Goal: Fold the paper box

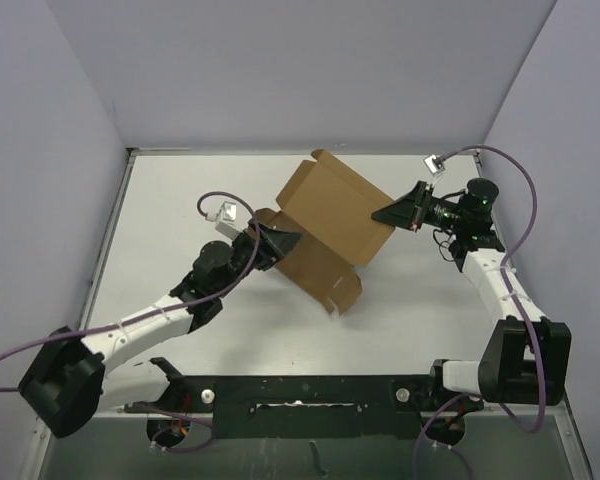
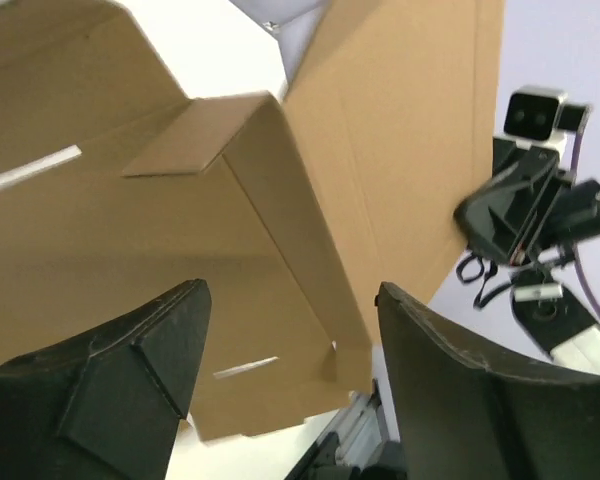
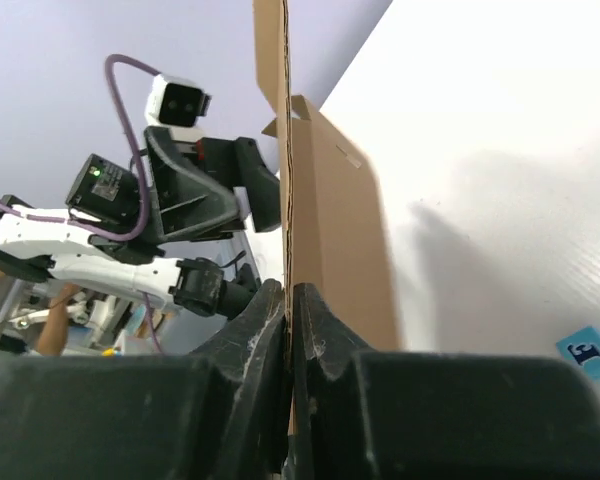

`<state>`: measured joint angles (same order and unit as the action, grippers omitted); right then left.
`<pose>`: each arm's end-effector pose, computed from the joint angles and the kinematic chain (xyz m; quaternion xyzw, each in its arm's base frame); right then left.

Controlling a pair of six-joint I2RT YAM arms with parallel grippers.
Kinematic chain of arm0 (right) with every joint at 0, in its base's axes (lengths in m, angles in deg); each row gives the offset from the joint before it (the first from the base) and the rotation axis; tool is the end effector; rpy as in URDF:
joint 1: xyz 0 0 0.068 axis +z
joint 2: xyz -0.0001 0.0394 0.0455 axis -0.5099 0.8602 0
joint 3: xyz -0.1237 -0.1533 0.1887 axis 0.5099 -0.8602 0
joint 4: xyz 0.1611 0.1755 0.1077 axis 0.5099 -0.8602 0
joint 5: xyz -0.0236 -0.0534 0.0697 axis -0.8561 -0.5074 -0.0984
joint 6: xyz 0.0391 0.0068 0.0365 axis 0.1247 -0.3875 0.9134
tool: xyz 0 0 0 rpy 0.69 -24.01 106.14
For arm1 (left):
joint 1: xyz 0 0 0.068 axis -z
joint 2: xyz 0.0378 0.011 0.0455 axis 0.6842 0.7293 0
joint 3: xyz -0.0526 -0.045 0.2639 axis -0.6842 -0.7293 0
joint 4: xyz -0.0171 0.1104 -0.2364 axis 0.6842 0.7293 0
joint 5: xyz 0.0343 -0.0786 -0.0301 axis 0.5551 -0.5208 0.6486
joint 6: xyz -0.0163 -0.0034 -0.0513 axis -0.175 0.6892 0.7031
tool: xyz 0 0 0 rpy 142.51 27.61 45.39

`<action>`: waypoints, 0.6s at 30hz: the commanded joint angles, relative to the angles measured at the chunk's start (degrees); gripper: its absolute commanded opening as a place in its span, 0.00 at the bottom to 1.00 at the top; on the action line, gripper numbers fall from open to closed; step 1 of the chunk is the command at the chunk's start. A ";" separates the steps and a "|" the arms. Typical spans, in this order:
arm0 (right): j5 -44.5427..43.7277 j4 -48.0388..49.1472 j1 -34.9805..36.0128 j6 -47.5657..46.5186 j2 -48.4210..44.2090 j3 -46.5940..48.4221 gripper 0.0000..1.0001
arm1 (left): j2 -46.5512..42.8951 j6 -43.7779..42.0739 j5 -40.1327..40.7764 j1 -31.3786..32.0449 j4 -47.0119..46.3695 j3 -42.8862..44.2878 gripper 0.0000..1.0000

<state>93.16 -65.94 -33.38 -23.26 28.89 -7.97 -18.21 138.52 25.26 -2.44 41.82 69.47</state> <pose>0.2835 0.0200 0.3064 -0.0584 0.7198 0.6139 0.3188 0.2075 -0.1764 0.2571 -0.1693 0.7096 -0.5345 0.4267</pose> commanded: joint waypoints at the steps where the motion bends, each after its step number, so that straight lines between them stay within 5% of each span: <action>1: 3.13 -6.57 -1.48 -11.06 -4.53 4.72 0.00 | -13.52 -9.72 -3.21 -0.87 2.63 -2.89 0.74; 4: 2.98 -14.78 -1.57 -18.79 -6.11 6.01 0.00 | -20.91 -11.50 -8.49 -5.67 8.59 -1.46 0.84; 10: 3.95 -14.77 -2.88 -20.48 -5.97 5.22 0.00 | -18.75 -13.04 -10.98 -7.52 31.26 23.93 0.98; 18: 4.93 -19.09 -3.34 -25.23 -5.53 6.71 0.00 | -2.29 -12.55 12.41 13.62 55.15 60.31 0.98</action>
<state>95.87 -83.03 -36.26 -44.68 23.58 -4.56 -25.52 127.40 25.45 2.13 83.50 118.80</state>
